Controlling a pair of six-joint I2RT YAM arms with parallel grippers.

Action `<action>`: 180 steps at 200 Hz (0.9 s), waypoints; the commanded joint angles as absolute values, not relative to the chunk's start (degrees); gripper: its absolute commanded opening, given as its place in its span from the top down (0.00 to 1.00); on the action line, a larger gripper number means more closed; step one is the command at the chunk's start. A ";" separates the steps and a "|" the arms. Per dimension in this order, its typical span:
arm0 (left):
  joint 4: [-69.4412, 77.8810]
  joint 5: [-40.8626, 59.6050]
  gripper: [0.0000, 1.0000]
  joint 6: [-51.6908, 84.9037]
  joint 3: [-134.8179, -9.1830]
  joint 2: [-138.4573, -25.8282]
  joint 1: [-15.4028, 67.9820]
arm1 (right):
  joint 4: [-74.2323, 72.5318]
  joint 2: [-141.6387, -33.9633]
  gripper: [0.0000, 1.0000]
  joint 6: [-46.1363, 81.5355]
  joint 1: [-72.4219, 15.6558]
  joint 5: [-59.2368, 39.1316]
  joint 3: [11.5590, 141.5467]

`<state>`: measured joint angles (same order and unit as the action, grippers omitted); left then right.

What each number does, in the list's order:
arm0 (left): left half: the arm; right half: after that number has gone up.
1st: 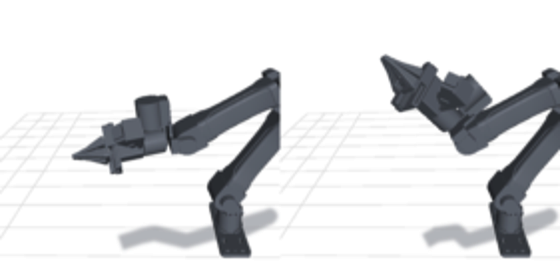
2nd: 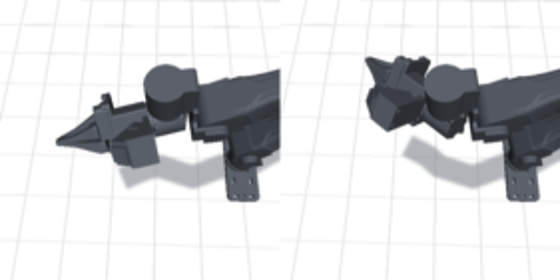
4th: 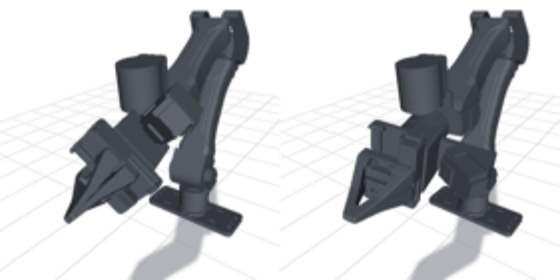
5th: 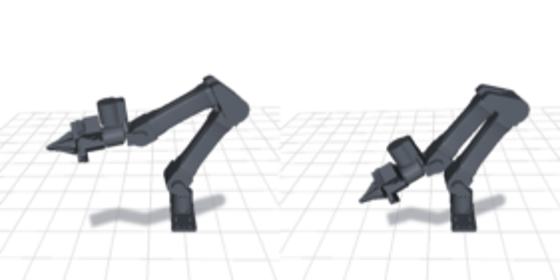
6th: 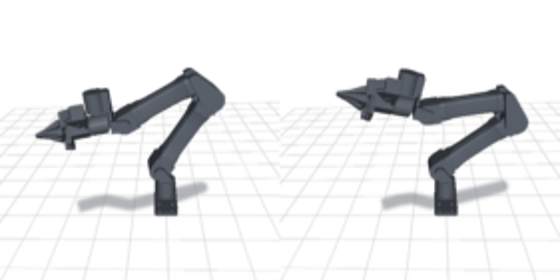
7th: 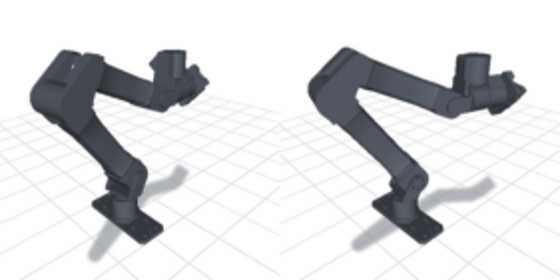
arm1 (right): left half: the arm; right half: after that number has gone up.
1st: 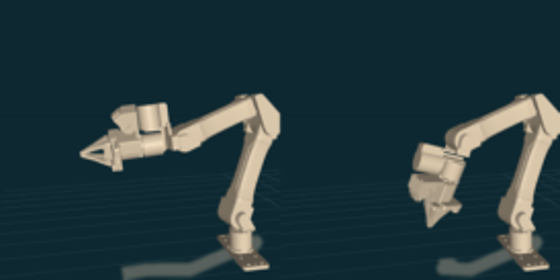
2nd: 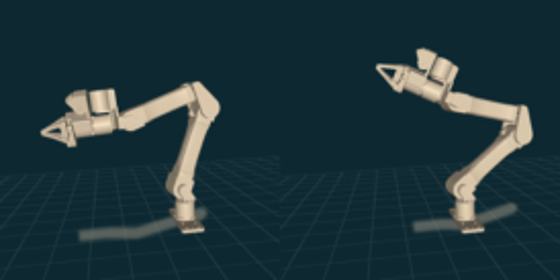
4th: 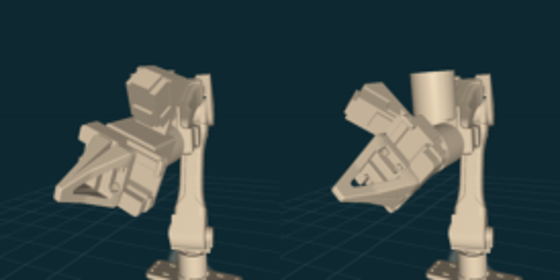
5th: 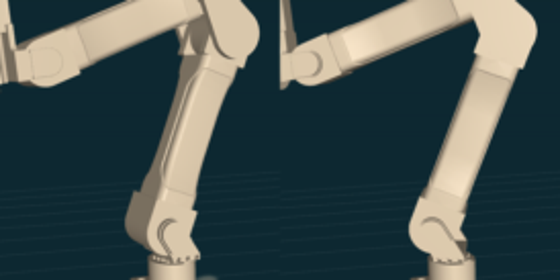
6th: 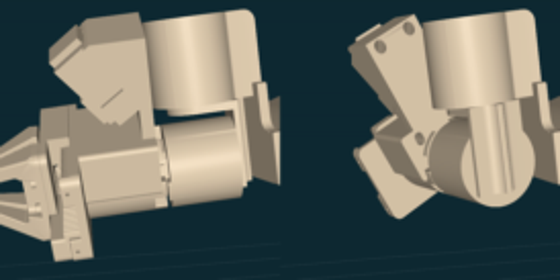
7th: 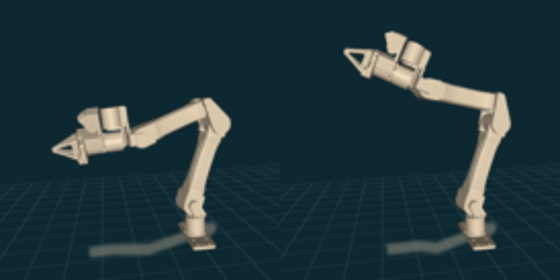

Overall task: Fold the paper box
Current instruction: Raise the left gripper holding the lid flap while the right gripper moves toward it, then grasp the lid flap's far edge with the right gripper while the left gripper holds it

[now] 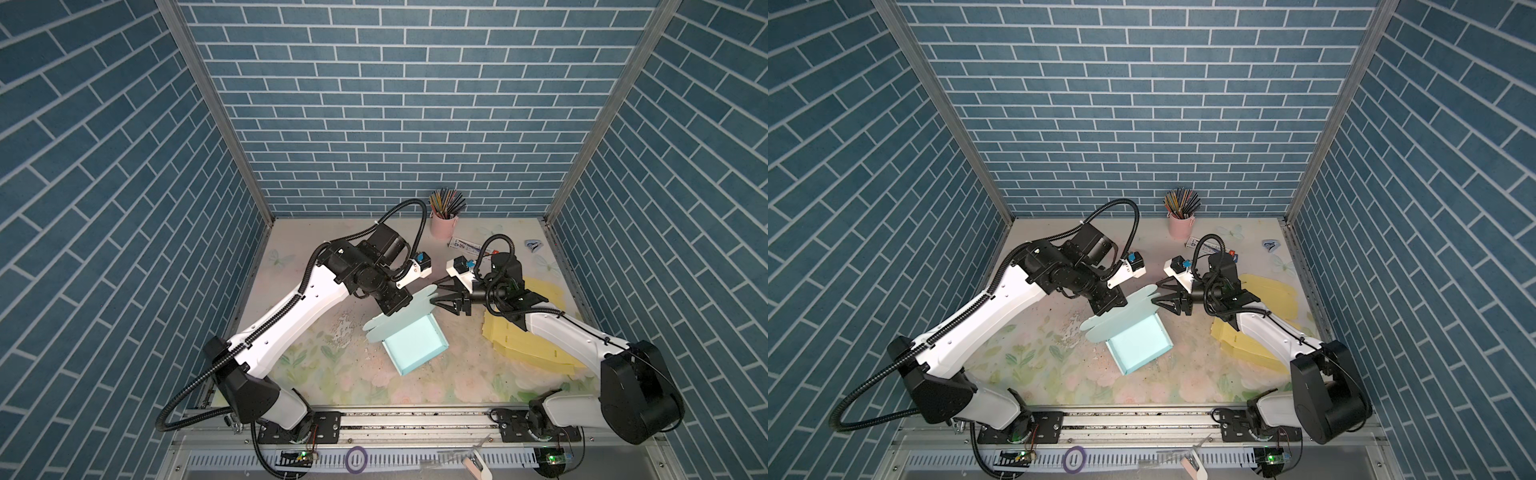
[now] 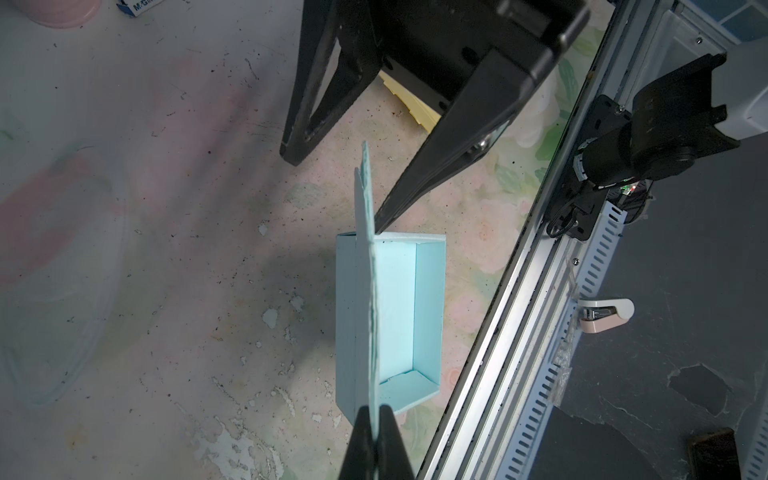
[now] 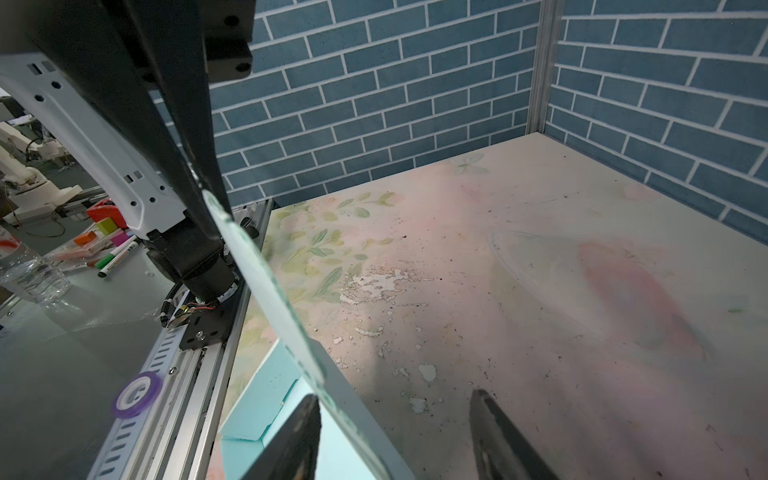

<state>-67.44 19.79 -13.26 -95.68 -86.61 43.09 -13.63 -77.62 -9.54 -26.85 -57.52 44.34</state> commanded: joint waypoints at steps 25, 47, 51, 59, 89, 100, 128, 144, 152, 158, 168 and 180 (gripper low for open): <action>-68.19 19.28 0.99 -15.44 -97.12 -87.99 42.72 | -11.19 -78.79 0.49 -15.42 -28.20 -58.37 45.97; -68.20 18.73 0.99 -15.73 -97.42 -88.92 42.72 | -11.02 -78.75 0.56 -15.57 -28.39 -58.10 45.92; -68.20 18.60 0.99 -15.73 -97.54 -89.02 42.71 | -11.05 -78.75 0.58 -15.62 -28.43 -58.05 46.00; -68.20 18.23 0.99 -15.73 -97.69 -89.37 42.71 | -11.00 -78.73 0.60 -15.56 -28.55 -57.93 45.97; -67.61 16.19 0.98 -15.95 -97.41 -90.43 42.63 | -9.20 -79.49 0.73 -16.04 -28.72 -56.79 46.75; -66.88 15.85 0.98 -15.87 -96.80 -90.46 42.47 | -8.45 -79.93 0.77 -16.58 -28.72 -56.26 46.93; -63.89 18.46 0.94 -14.43 -94.79 -90.01 41.21 | -6.97 -80.67 0.85 -17.52 -28.76 -54.08 46.76; -61.36 19.46 0.76 -13.22 -93.08 -89.09 40.46 | -6.69 -80.90 0.87 -17.71 -28.74 -53.90 46.67; -59.88 19.52 0.67 -12.53 -91.69 -88.42 40.11 | -6.68 -81.03 0.88 -17.73 -28.74 -53.83 46.73; -58.80 19.55 0.60 -12.02 -90.78 -87.81 39.80 | -6.58 -81.12 0.89 -17.68 -28.78 -53.67 46.76; -57.47 19.58 0.51 -11.27 -89.07 -86.80 39.18 | -6.51 -81.21 0.91 -17.83 -28.73 -53.12 46.63; -55.41 19.91 0.41 -9.97 -86.34 -85.01 37.94 | -6.47 -81.29 0.92 -18.01 -28.74 -52.42 46.50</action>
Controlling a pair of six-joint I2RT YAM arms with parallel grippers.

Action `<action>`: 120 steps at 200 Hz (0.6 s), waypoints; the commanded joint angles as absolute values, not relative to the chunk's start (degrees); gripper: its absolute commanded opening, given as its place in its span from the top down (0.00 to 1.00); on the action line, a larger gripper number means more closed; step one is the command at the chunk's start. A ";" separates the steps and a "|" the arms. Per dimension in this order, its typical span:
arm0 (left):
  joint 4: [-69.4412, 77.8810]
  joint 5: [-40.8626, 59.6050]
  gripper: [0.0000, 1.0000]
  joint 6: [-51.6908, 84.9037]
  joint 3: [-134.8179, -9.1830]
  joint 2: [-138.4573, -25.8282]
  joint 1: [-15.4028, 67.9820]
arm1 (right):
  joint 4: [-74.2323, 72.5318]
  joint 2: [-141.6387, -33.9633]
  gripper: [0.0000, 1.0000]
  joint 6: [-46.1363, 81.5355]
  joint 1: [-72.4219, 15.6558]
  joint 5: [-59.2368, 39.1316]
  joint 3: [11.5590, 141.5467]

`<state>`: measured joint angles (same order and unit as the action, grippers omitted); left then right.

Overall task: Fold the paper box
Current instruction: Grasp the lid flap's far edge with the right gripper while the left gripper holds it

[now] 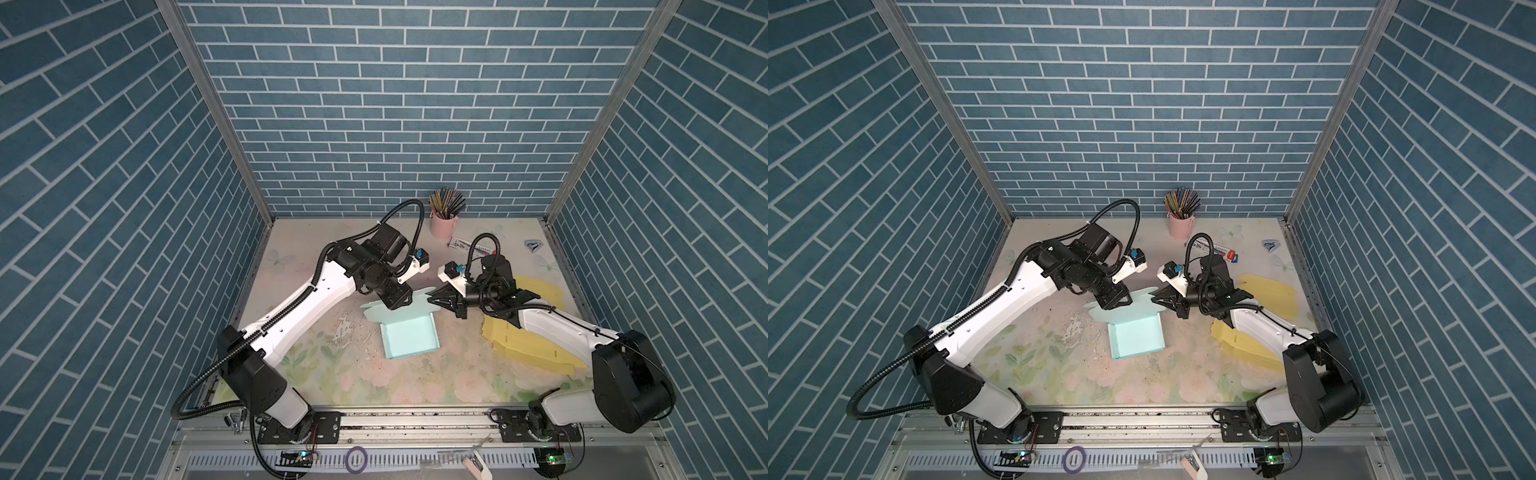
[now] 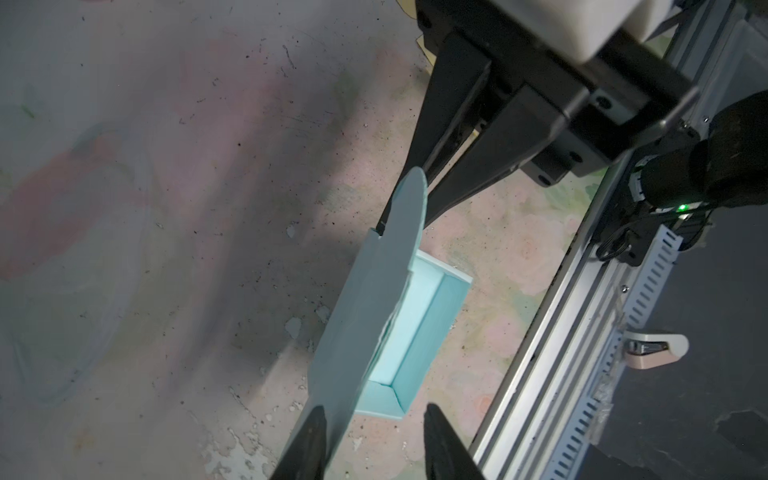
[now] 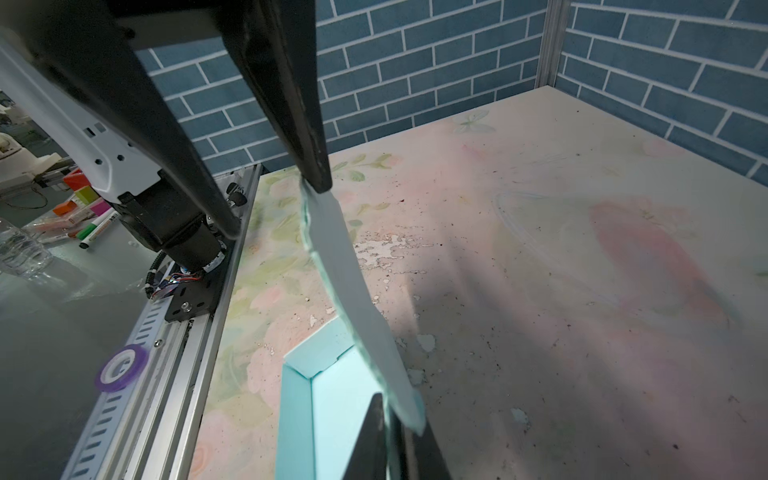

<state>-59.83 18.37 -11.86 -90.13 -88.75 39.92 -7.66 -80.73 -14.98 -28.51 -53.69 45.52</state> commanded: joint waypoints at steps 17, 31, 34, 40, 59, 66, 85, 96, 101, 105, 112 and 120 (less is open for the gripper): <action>-50.81 21.70 0.35 -7.29 -80.59 -80.60 34.98 | -6.51 -81.38 0.92 -18.07 -28.72 -51.15 46.32; -46.74 24.28 0.33 -4.69 -75.24 -76.61 31.88 | -6.57 -81.56 0.92 -18.08 -28.73 -50.15 46.15; -45.87 24.68 0.33 -4.23 -74.27 -75.75 31.22 | -6.59 -81.63 0.92 -18.06 -28.74 -50.04 46.14; -43.95 25.36 0.32 -2.83 -71.90 -74.16 30.07 | -6.56 -81.73 0.92 -18.02 -28.70 -49.94 46.19; -37.53 27.36 0.30 2.02 -64.67 -69.61 27.83 | -6.94 -82.08 0.92 -17.73 -28.65 -49.40 46.16; -35.23 26.84 0.29 3.73 -62.19 -68.27 27.64 | -6.94 -82.17 0.92 -17.55 -28.59 -49.09 46.14; -29.32 24.56 0.29 7.96 -55.93 -65.12 27.29 | -6.94 -82.18 0.92 -17.14 -28.52 -48.43 46.23; -25.92 23.55 0.29 10.27 -52.42 -63.05 26.48 | -6.95 -81.94 0.93 -17.01 -28.36 -48.12 46.08; -23.96 23.59 0.29 11.53 -50.78 -62.07 25.82 | -7.16 -81.84 0.92 -16.87 -28.39 -48.08 45.97; -22.38 23.89 0.29 12.57 -49.39 -61.18 25.28 | -7.28 -81.74 0.92 -16.82 -28.39 -48.00 45.85; -19.34 24.74 0.29 14.25 -47.07 -59.77 24.42 | -7.45 -81.61 0.93 -16.66 -28.37 -47.92 45.63; -16.18 26.01 0.28 15.93 -44.74 -58.62 23.60 | -7.64 -81.52 0.92 -16.56 -28.32 -47.73 45.32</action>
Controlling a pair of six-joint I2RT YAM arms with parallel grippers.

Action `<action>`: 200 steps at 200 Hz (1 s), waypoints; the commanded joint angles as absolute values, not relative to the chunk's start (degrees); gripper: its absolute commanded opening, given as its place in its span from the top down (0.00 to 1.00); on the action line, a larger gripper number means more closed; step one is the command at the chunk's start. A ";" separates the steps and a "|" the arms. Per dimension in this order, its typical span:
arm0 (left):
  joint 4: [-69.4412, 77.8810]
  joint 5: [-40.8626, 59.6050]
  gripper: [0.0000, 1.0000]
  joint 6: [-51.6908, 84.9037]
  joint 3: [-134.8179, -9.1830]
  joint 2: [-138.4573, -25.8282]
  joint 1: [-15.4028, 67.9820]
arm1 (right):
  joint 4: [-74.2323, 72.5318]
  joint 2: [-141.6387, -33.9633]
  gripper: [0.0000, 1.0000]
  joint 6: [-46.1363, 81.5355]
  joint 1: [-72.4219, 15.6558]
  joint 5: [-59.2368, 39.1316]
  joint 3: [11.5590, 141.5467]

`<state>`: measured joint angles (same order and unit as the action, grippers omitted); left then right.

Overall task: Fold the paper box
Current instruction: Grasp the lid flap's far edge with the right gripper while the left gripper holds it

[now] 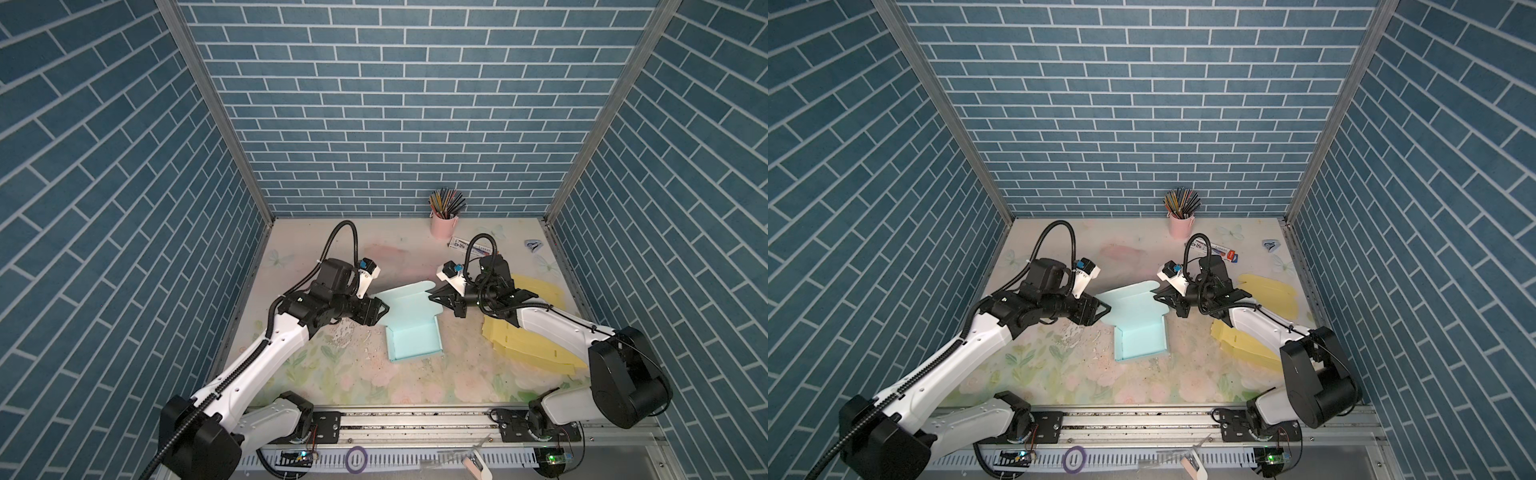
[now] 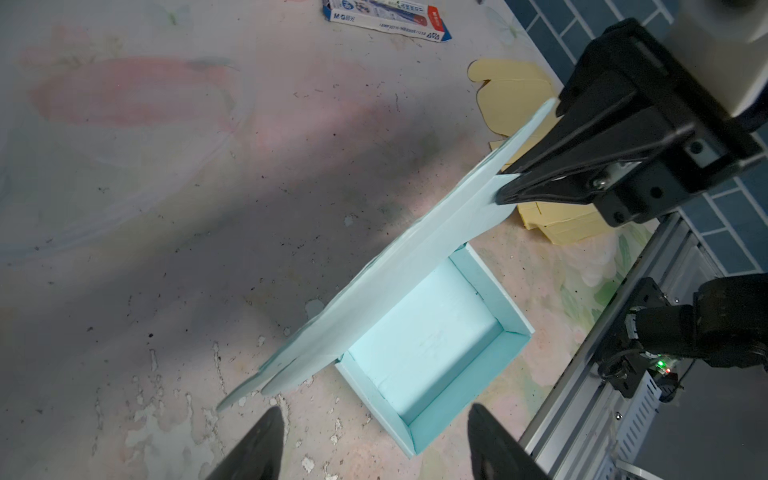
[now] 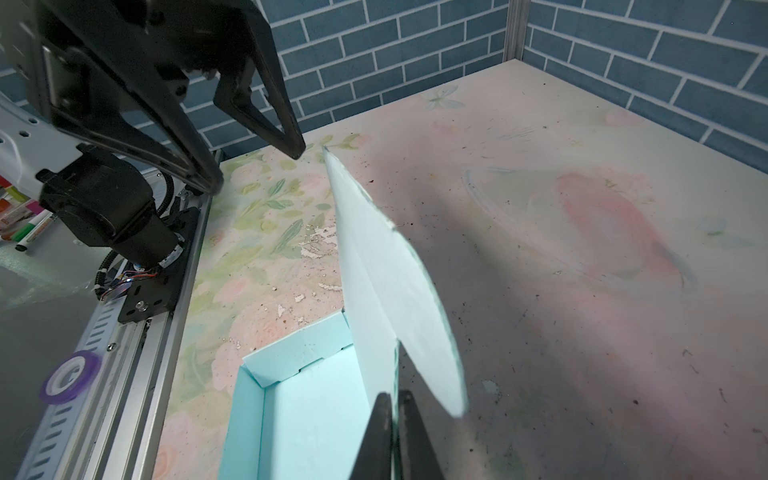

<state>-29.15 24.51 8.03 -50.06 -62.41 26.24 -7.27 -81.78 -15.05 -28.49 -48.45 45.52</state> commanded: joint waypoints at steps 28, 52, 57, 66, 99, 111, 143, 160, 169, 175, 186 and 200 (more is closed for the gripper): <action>-14.02 27.60 0.27 17.22 -43.50 -60.42 23.47 | -8.03 -81.73 0.93 -16.25 -28.13 -47.11 44.94; -11.05 29.17 0.28 17.91 -42.58 -63.21 23.48 | -8.63 -81.76 0.93 -15.97 -27.95 -46.70 44.78; -10.29 29.30 0.28 17.98 -42.22 -63.50 23.48 | -8.84 -81.82 0.93 -15.87 -27.87 -46.46 44.65; -9.26 29.13 0.28 17.93 -41.85 -64.23 23.51 | -9.14 -81.99 0.93 -15.70 -27.86 -46.07 44.56; -7.39 29.27 0.29 17.33 -41.77 -67.41 23.55 | -9.16 -82.70 0.93 -15.44 -27.69 -45.42 44.82; -7.17 28.87 0.30 17.23 -41.30 -67.64 23.55 | -9.10 -82.63 0.93 -15.38 -27.61 -44.58 44.83; -4.52 26.11 0.29 18.08 -38.03 -64.28 23.55 | -9.87 -82.43 0.93 -15.03 -27.04 -42.88 44.22; -1.24 25.12 0.29 18.67 -35.64 -61.97 23.56 | -9.43 -82.70 0.92 -15.49 -26.57 -44.62 44.29; 1.22 24.72 0.26 18.72 -34.08 -61.24 23.55 | -8.52 -82.86 0.92 -16.39 -26.31 -45.25 44.55; 2.99 24.53 0.22 18.82 -33.13 -61.12 23.56 | -8.11 -82.96 0.92 -16.75 -26.06 -45.43 44.71; 7.05 24.37 0.16 18.97 -31.38 -61.49 23.47 | -8.08 -83.29 0.92 -16.83 -25.46 -45.53 44.82; 11.74 24.82 0.03 19.67 -29.76 -62.86 23.31 | -8.22 -83.80 0.92 -16.46 -24.56 -45.60 45.04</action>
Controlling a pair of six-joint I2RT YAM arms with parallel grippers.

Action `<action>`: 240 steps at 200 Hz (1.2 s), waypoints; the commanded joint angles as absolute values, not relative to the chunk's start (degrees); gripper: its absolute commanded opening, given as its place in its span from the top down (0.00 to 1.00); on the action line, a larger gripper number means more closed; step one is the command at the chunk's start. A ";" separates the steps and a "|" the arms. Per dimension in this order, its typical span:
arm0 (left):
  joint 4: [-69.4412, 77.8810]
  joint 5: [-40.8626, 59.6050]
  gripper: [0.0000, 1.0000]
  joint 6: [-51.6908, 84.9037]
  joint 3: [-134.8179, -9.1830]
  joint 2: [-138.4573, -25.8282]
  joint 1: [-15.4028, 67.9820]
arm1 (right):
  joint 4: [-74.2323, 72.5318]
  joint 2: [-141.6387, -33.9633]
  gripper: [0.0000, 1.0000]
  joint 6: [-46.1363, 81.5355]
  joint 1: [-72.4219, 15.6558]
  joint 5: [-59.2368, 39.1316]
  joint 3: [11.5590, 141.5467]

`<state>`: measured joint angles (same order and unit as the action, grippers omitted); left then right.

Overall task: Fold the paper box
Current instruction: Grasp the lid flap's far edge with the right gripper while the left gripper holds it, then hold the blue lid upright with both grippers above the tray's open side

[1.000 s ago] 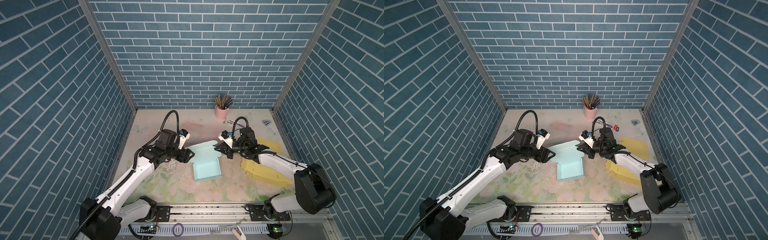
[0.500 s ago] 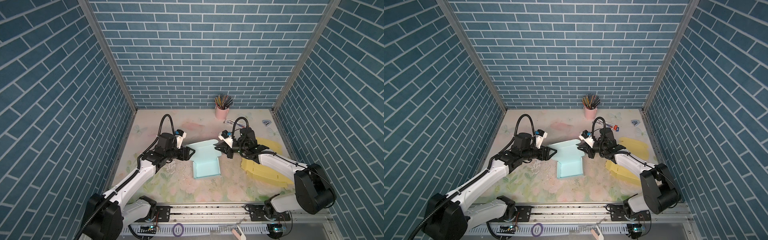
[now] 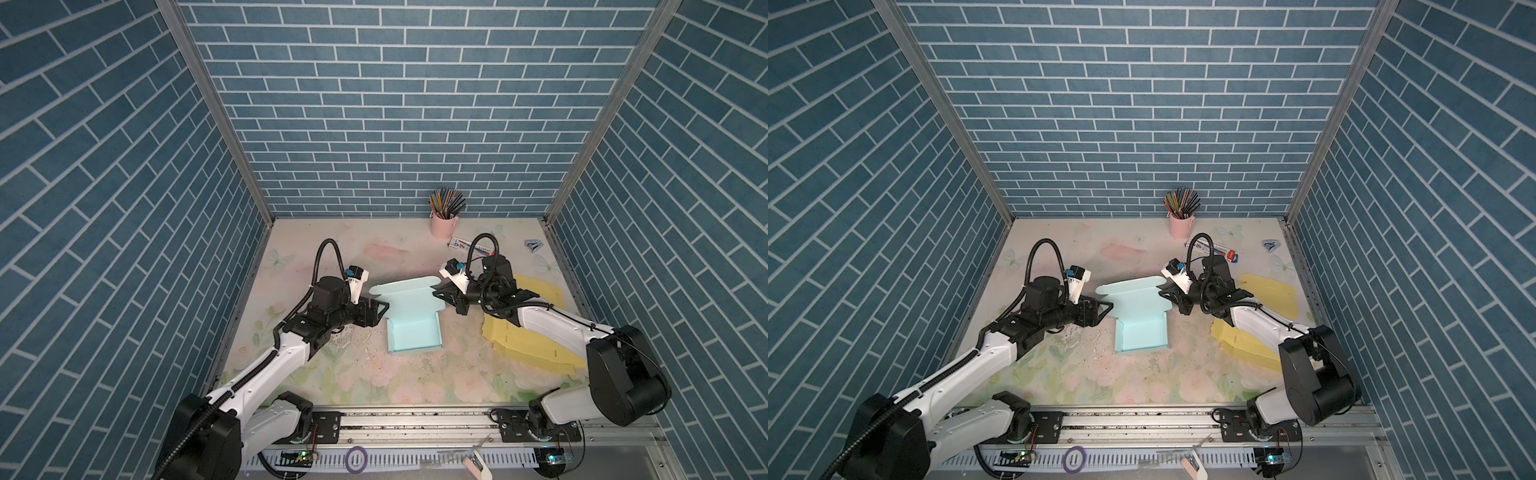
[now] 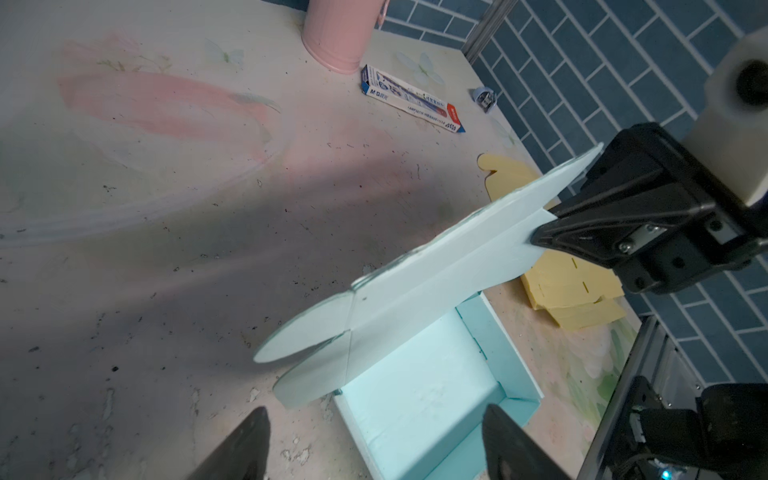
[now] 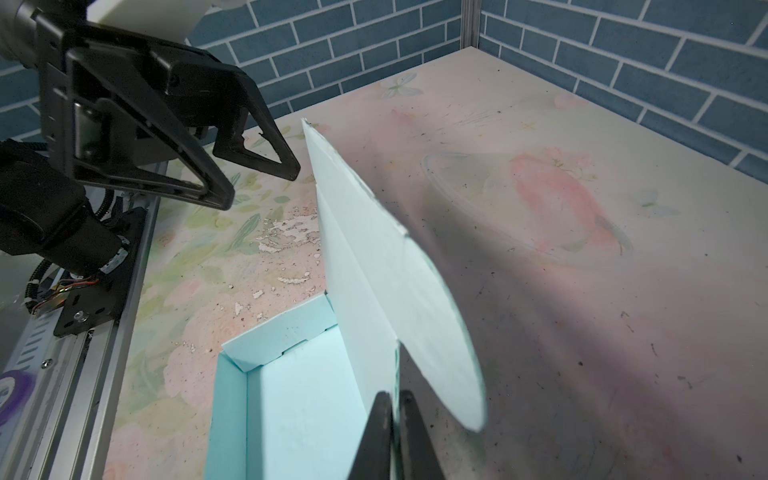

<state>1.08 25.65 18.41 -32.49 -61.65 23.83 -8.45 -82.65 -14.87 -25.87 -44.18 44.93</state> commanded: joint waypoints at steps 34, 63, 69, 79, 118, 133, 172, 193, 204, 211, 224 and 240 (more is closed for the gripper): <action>12.55 26.04 0.01 18.04 -32.12 -67.70 23.20 | -8.44 -84.37 0.92 -15.90 -24.13 -46.24 45.18; 12.94 26.63 0.07 17.26 -33.78 -71.69 23.12 | -8.35 -84.80 0.92 -15.88 -24.00 -45.53 45.33; 12.42 27.20 0.09 17.17 -34.50 -73.00 23.12 | -8.35 -84.80 0.92 -15.86 -24.04 -45.54 45.35; 12.31 28.63 0.15 17.14 -35.46 -74.67 23.18 | -8.19 -84.81 0.91 -15.88 -23.99 -45.44 45.42; 11.06 29.05 0.39 16.98 -36.32 -75.63 23.25 | -7.68 -84.73 0.91 -16.04 -24.07 -44.48 45.40; 10.13 28.38 0.51 16.95 -35.87 -75.34 23.21 | -7.65 -84.73 0.91 -16.01 -24.00 -44.28 45.53; 8.23 26.44 0.68 16.88 -34.72 -73.36 23.38 | -7.30 -84.71 0.91 -16.00 -23.99 -43.34 45.62; 7.32 25.59 0.75 16.54 -35.03 -73.43 23.64 | -7.06 -84.75 0.91 -15.95 -24.00 -43.08 45.69; 6.96 25.51 0.81 16.35 -35.45 -73.63 23.79 | -6.89 -84.74 0.91 -15.95 -24.04 -42.75 45.77; 6.80 25.48 0.84 16.22 -35.62 -73.65 23.81 | -6.50 -84.73 0.91 -15.95 -24.02 -42.40 45.83; 6.52 25.23 0.87 16.05 -35.92 -73.57 24.02 | -5.86 -84.64 0.91 -16.00 -24.01 -41.64 46.05; 5.65 24.64 0.89 15.45 -36.21 -73.47 24.37 | -5.30 -84.30 0.91 -15.90 -24.02 -40.55 46.23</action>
<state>7.53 26.17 16.45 -35.00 -73.93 23.92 -7.62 -84.31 -14.85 -24.05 -42.17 44.97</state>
